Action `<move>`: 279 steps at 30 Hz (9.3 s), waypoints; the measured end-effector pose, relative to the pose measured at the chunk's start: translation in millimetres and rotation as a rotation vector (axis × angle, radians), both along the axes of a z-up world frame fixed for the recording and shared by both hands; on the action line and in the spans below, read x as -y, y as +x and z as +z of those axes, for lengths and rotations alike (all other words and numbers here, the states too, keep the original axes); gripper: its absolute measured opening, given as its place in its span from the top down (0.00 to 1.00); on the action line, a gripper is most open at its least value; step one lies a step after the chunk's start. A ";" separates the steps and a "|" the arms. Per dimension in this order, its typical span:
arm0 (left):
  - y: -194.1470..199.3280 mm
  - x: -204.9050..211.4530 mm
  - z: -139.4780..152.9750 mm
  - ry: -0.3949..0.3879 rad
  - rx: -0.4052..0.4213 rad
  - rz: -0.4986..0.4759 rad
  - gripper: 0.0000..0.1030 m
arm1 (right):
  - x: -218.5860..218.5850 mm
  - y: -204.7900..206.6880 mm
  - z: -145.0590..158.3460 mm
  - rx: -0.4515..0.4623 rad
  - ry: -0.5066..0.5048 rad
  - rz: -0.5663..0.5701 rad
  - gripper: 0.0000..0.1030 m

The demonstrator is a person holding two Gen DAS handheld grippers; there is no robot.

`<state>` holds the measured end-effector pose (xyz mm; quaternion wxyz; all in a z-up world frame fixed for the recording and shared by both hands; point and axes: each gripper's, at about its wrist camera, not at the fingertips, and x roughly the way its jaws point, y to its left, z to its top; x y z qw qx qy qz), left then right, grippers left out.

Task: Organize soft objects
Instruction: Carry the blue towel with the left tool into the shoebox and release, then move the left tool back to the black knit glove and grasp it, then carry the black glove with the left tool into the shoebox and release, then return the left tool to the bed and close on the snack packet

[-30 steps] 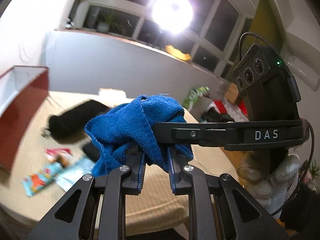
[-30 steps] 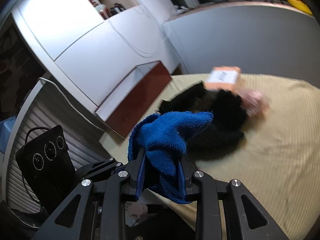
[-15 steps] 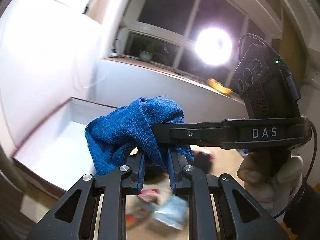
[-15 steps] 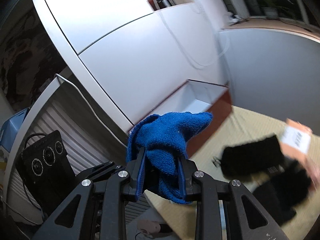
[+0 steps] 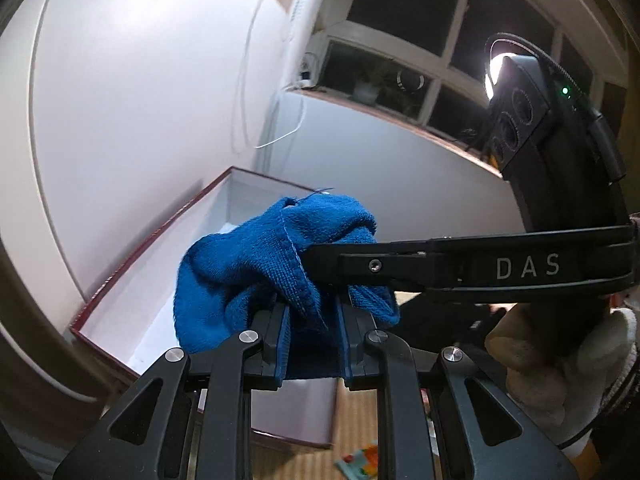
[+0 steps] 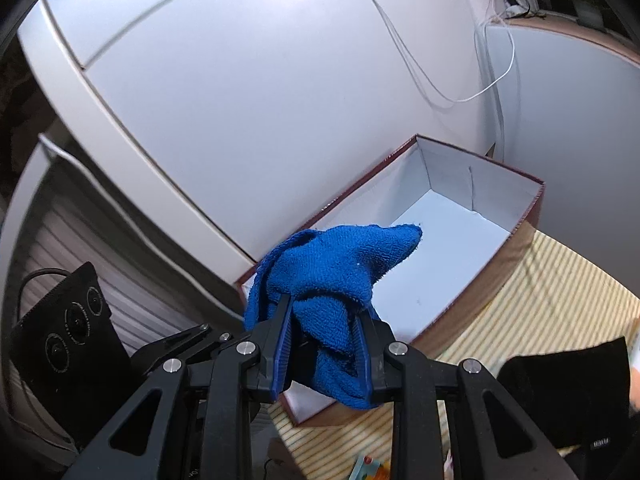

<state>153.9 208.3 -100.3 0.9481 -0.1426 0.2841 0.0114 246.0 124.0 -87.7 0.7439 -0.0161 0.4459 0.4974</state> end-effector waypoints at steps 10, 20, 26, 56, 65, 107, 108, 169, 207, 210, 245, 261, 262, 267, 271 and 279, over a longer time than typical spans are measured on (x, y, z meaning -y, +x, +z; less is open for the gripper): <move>0.6 -13.8 -7.4 0.047 -0.038 0.098 0.76 | 6.4 15.3 -3.4 0.006 -0.005 -0.052 0.46; -7.5 -7.4 -1.6 0.029 -0.008 0.092 0.51 | 63.8 22.5 2.9 0.044 -0.017 -0.133 0.37; -8.9 10.7 3.0 0.014 0.005 0.056 0.45 | 119.1 22.8 11.2 0.082 -0.034 -0.204 0.36; 32.3 178.5 -56.0 -0.038 -0.227 -0.382 0.43 | 339.0 14.2 -87.7 -0.164 -0.085 -0.542 0.36; 58.7 207.2 -77.9 0.009 -0.336 -0.468 0.43 | 341.2 23.9 -113.6 -0.258 -0.037 -0.547 0.36; 78.1 254.5 -88.5 0.089 -0.342 -0.562 0.89 | 309.0 22.9 -129.3 -0.278 -0.015 -0.477 0.87; 77.6 251.5 -88.7 0.077 -0.340 -0.554 0.89 | 310.6 22.8 -129.3 -0.278 -0.012 -0.484 0.88; 80.2 -29.1 26.4 0.068 -0.038 -0.059 0.91 | 17.2 84.6 21.8 0.054 -0.050 -0.173 0.94; 47.1 -10.5 25.6 0.104 -0.075 0.049 0.48 | 104.1 70.1 17.3 0.114 -0.107 -0.299 0.39; 32.2 1.4 26.8 0.092 -0.062 0.021 0.41 | 132.7 54.8 18.7 0.115 -0.083 -0.306 0.37; 12.4 139.4 -72.8 0.029 -0.323 -0.262 0.34 | 285.2 -49.5 -121.9 -0.203 -0.041 -0.454 0.35; 43.4 158.0 -103.9 0.096 -0.412 -0.270 0.34 | 266.2 -42.1 -133.2 -0.217 -0.020 -0.460 0.35; 43.5 159.0 -104.1 0.103 -0.409 -0.273 0.34 | 263.8 -42.4 -132.8 -0.207 -0.025 -0.457 0.35; 45.4 161.4 -105.5 0.113 -0.403 -0.272 0.34 | 253.6 -44.7 -131.9 -0.162 -0.049 -0.445 0.39; 46.3 160.5 -107.4 0.118 -0.399 -0.271 0.40 | 248.3 -43.4 -132.5 -0.142 -0.066 -0.446 0.51; 46.4 161.5 -110.5 0.136 -0.380 -0.270 0.52 | 241.2 -43.9 -133.8 -0.101 -0.110 -0.449 0.75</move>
